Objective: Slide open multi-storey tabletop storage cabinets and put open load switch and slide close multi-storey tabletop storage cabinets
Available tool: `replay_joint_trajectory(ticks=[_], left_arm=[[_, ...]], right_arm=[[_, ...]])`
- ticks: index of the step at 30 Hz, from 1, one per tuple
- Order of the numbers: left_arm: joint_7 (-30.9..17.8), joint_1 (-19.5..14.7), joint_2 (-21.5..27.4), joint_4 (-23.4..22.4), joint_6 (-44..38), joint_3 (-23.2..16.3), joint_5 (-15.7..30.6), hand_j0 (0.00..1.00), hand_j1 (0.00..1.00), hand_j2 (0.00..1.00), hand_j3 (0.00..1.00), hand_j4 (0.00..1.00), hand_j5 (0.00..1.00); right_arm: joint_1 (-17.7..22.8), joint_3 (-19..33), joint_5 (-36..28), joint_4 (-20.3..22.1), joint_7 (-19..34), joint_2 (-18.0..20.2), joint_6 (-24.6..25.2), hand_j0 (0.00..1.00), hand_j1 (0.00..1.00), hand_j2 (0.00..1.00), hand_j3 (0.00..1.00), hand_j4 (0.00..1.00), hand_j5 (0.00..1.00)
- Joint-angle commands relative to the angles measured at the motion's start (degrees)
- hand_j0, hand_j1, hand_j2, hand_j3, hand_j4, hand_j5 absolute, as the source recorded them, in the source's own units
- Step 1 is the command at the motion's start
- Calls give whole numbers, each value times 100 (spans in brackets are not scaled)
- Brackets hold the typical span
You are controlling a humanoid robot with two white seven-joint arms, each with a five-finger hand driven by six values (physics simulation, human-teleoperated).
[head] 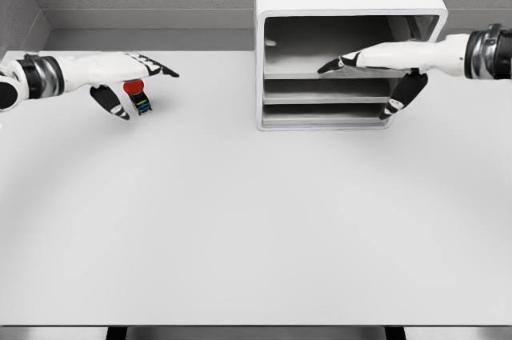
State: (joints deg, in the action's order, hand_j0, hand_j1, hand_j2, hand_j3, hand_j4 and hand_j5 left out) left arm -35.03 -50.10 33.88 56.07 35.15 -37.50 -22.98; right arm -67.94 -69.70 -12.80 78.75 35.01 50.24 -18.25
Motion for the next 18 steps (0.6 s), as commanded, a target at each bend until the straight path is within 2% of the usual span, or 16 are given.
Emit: replay_joint_trajectory(ticks=[1, 3, 7, 18], left_arm=[[3, 0, -22, -26, -15, -12, -4, 100, 100, 100, 100, 100, 100], [3, -70, -4, -96, -15, -12, -22, 100, 100, 100, 100, 100, 100], [3, -202, -75, -554, -15, -3, -31, 100, 100, 100, 100, 100, 100], [3, -202, -206, -536, -15, -47, -154, 100, 100, 100, 100, 100, 100]], right_arm=[[0, 0, -3, -8, -1, -93, 207, 100, 100, 100, 100, 100, 100], [-26, 0, 15, -17, -1, -216, 401, 100, 100, 100, 100, 100, 100], [-26, 0, 15, -26, -1, -321, 612, 100, 100, 100, 100, 100, 100], [-26, -35, 76, -210, -1, -427, 700, 100, 100, 100, 100, 100, 100]])
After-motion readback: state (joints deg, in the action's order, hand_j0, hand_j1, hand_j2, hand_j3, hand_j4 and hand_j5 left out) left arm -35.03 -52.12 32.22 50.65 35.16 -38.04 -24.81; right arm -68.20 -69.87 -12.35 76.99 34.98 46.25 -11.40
